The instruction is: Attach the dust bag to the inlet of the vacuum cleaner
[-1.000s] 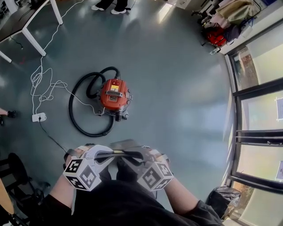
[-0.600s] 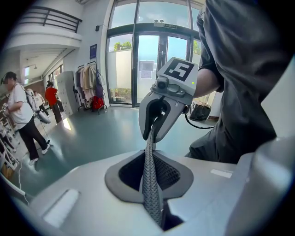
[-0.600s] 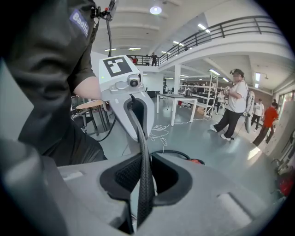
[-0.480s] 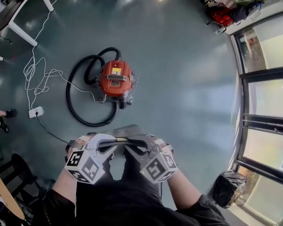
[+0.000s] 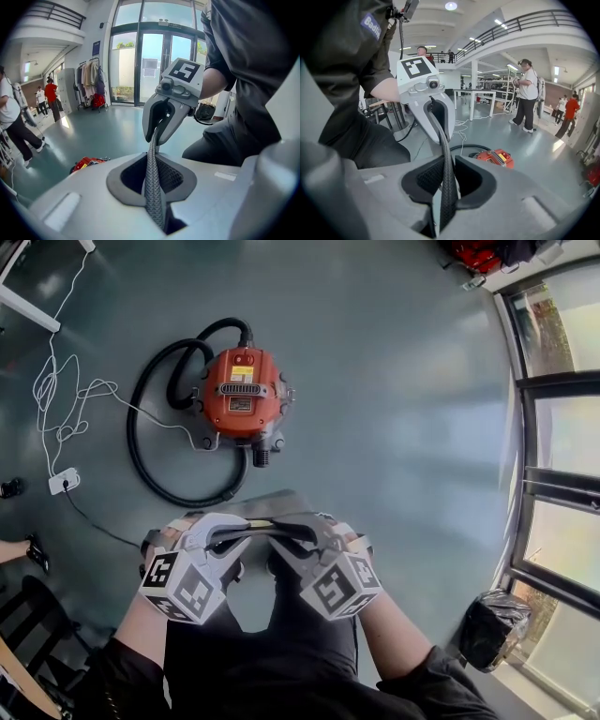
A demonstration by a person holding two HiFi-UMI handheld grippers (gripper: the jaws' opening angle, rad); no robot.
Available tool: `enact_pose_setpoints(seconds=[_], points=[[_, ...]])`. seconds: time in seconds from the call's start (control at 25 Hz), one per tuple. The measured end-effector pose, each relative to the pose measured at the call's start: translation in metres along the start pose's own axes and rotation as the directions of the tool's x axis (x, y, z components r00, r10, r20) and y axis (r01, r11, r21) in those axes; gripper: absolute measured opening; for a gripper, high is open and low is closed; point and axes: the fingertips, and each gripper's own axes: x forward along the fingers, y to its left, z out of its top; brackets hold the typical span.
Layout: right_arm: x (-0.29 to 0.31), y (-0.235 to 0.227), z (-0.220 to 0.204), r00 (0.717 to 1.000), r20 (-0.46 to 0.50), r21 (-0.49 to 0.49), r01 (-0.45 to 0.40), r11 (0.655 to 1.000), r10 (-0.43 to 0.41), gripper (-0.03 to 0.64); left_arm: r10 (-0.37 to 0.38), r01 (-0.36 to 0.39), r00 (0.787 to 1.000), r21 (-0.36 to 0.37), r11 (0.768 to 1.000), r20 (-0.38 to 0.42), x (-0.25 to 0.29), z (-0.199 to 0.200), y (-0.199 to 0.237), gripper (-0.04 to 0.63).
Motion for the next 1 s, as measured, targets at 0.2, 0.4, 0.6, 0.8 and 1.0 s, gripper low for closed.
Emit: enact_pose_setpoints(seconds=[0.2,0.4,0.6,0.8,1.0], points=[[0.026,-0.009,-0.030,1.000,-0.016,0.006,-0.002,1.000,0.002,0.049,-0.004,0.004,1.000,-0.005,1.000,0.003,0.031,-0.025,0.010,0.052],[0.053,-0.018,-0.057,1.000,-0.028,-0.012,-0.012,1.000,0.012,0.049,0.001,-0.001,1.000,-0.021,1.000,0.011,0.058,-0.053,0.019,0.052],[0.081,-0.029,-0.087,0.999,-0.038,-0.019,-0.010,1.000,0.009,0.049,0.004,-0.003,1.000,-0.019,1.000,0.016,0.088,-0.079,0.032,0.052],[0.110,-0.041,-0.122,0.999,-0.048,-0.019,-0.004,1.000,0.003,0.049,0.000,0.000,1.000,-0.008,1.000,0.020,0.123,-0.107,0.044,0.052],[0.140,-0.047,-0.151,0.998,-0.059,-0.016,0.004,1.000,-0.005,0.049,-0.007,0.007,1.000,-0.007,1.000,0.027,0.154,-0.139,0.050,0.052]])
